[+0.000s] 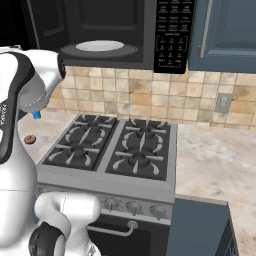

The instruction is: Pick the mushroom from the counter and place it in the microwave. Then turn on the microwave.

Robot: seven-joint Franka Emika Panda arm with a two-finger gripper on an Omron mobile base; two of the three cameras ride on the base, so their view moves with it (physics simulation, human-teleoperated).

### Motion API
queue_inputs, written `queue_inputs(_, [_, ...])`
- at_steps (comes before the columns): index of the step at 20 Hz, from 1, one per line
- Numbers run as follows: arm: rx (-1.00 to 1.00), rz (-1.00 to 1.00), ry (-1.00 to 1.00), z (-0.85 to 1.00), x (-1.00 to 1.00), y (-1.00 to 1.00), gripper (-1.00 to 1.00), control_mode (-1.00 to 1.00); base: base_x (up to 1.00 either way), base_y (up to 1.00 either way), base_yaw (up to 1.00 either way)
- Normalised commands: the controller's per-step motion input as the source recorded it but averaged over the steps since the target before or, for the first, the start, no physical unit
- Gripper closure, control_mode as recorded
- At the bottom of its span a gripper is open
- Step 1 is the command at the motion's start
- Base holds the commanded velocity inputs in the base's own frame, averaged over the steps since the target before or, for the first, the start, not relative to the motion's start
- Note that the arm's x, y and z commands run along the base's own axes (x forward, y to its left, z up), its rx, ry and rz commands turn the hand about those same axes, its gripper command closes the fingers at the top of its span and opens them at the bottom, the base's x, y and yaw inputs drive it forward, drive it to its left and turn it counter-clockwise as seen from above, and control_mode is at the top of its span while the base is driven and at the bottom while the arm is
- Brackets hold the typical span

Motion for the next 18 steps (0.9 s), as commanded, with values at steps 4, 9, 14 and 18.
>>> queue_inputs(4, [0.0,0.0,0.0,0.0,-0.18,-0.42,-1.0,-1.0,0.0,0.0,0.0])
queue_inputs(9, [0.0,0.0,0.0,0.0,-0.08,-0.36,-1.0,-1.0,0.0,0.0,0.0])
queue_inputs(14, [0.0,0.01,0.0,0.0,-0.03,-0.32,-1.0,-1.0,0.0,0.0,0.0])
queue_inputs(18, [0.0,0.0,0.0,0.0,0.0,-0.23,-1.0,-1.0,0.0,0.0,0.0])
